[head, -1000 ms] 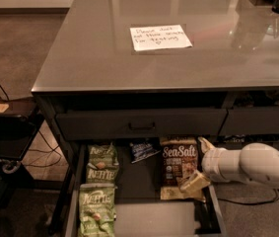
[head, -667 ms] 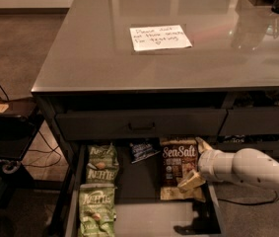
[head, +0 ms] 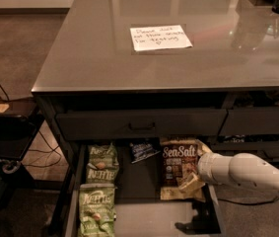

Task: Pick brown chip bag from middle drawer and place on counter

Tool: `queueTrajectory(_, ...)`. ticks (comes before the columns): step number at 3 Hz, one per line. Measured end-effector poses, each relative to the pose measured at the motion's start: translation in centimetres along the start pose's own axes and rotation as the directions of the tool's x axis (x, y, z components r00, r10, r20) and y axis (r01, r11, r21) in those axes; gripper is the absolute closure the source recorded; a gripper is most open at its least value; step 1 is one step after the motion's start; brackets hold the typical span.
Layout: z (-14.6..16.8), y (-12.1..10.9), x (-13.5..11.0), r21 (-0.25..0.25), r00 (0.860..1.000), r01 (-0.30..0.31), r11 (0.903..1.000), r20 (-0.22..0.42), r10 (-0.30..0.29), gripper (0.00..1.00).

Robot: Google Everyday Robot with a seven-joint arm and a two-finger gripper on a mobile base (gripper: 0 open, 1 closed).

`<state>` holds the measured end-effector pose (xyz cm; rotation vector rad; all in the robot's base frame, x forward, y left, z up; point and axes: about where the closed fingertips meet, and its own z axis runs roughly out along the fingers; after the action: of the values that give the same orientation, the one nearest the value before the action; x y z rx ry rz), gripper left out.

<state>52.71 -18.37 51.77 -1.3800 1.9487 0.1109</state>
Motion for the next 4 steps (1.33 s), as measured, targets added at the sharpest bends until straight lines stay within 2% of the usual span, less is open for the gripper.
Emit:
queueTrajectory(2,4.5,0.0,4.5,0.045,0.994,0.07,0.9965,-0.083,-0.067,0.0)
queueTrajectory(3,6.3,-0.4,5.4,0.048,0.992,0.081,0.9955,-0.1,-0.076,0.0)
queueTrajectory(4,8.4,-1.0,6.6,0.033,0.995,0.052,0.9981,-0.091,-0.049,0.0)
